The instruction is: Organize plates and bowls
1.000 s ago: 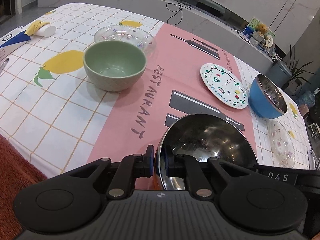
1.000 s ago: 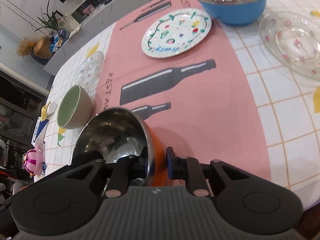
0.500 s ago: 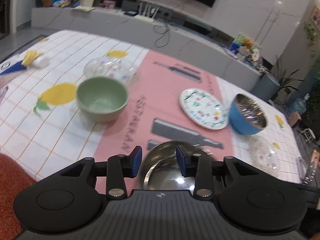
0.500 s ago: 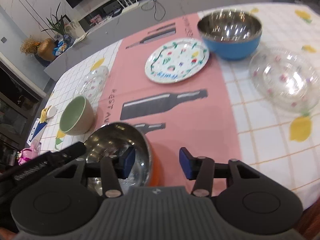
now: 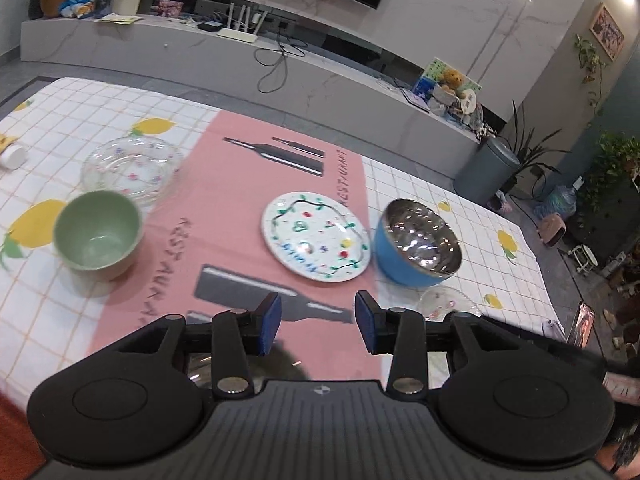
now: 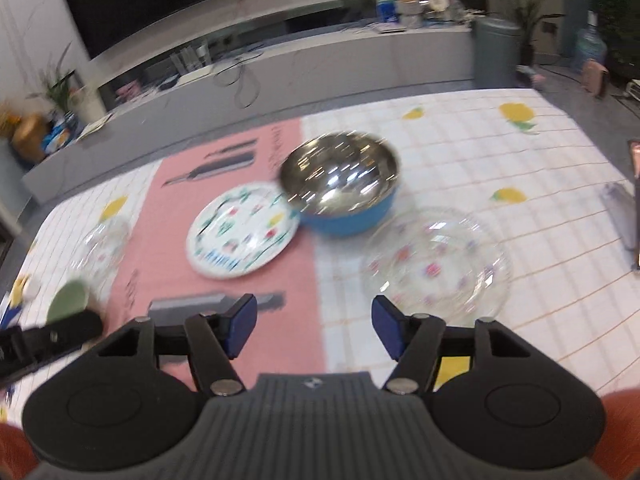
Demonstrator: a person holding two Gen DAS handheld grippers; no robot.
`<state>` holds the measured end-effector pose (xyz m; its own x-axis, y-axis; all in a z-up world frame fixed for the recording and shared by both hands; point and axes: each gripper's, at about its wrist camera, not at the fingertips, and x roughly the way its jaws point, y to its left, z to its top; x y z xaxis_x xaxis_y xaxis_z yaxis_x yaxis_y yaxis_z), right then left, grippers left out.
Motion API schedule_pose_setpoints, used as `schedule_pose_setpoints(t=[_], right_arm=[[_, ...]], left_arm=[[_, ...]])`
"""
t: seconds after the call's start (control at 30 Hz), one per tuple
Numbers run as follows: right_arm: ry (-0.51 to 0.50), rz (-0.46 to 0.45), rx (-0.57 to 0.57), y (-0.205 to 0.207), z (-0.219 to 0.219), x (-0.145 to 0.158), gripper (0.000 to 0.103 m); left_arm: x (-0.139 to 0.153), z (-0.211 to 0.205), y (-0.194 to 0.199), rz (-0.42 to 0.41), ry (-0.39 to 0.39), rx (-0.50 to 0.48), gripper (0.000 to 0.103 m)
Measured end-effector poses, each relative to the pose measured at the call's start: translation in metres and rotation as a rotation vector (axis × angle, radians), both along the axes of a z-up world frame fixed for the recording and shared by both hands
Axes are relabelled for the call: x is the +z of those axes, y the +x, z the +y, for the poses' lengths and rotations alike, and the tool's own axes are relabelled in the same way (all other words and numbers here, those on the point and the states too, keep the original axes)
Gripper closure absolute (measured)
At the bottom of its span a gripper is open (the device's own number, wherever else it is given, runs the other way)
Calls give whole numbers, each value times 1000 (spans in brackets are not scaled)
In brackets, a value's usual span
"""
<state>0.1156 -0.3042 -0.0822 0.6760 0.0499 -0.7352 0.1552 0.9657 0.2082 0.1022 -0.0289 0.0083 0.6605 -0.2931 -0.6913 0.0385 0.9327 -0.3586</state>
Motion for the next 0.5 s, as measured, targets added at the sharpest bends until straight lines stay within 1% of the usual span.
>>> schedule_pose_setpoints(t=[0.17,0.3,0.37,0.43,0.5], right_arm=[[-5,-15,-33,28,-23,13,39],[-32,-28,-43,57,-34,21,37],[-20,-28,-57,73,-39,20,37],[-19,-20,-67,88,-43,16,37],[-39,-4,-74,103,-46,10,37]], left_arm=[[9,-34,22,-16,18,-44,57],[12,-58,48,-11,7,-71,57],[9,-69,64,0,24,-63,57],[6,-80,79,-6,50,-56,57],[0,-87,92,9,42,-40,57]])
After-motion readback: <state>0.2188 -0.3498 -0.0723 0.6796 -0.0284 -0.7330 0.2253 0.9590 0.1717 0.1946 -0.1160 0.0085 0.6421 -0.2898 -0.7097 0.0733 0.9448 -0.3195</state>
